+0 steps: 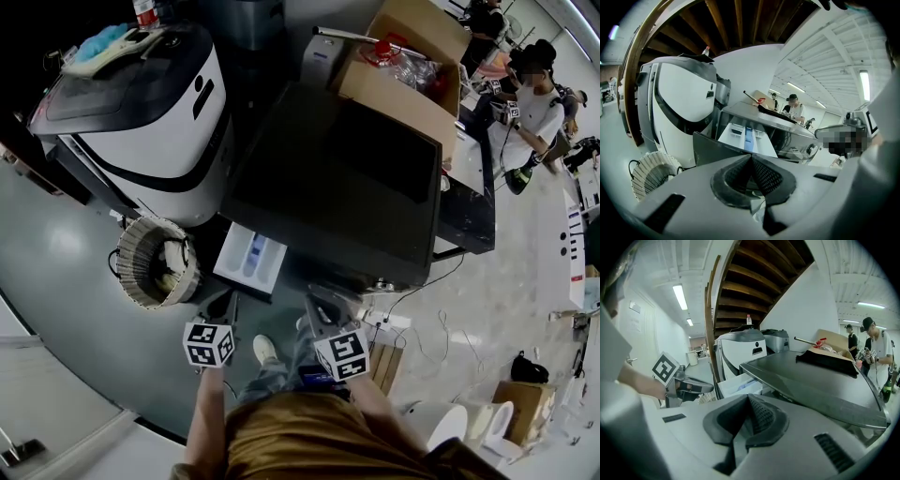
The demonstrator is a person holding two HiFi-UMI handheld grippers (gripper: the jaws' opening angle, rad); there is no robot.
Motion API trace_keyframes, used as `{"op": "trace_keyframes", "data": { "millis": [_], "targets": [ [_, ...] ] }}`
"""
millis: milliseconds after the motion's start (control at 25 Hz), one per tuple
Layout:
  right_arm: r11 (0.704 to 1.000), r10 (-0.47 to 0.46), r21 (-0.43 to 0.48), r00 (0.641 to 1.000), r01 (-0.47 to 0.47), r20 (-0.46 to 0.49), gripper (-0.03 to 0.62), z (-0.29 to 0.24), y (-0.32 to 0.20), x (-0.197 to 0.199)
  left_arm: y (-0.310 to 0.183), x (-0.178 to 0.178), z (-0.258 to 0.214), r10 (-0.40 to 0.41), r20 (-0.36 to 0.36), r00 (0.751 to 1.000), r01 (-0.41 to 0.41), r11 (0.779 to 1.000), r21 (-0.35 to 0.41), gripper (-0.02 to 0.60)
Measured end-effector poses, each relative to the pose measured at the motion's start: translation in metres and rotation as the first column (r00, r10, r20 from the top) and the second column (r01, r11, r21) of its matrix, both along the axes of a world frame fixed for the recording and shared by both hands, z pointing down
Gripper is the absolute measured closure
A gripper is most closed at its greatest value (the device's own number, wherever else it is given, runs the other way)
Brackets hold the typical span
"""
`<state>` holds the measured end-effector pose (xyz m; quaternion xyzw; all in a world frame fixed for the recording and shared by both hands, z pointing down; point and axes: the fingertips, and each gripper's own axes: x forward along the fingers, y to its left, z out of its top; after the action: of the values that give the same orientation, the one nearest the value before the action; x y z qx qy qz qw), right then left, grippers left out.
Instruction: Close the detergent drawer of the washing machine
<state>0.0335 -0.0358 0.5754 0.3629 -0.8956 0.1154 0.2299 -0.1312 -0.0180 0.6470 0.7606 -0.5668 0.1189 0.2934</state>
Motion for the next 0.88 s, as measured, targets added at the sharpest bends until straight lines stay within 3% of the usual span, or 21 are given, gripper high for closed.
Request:
{"op": "trace_keyframes", "data": {
  "millis": [880],
  "targets": [
    [0.999, 0.035, -0.001, 0.999, -0.035, -0.005, 0.582, 0.000, -0.011, 0.009, -0.015, 0.000, 0.000, -0.007, -0.022, 1.000, 0.007, 1.000, -0.002, 0.557]
  ]
}}
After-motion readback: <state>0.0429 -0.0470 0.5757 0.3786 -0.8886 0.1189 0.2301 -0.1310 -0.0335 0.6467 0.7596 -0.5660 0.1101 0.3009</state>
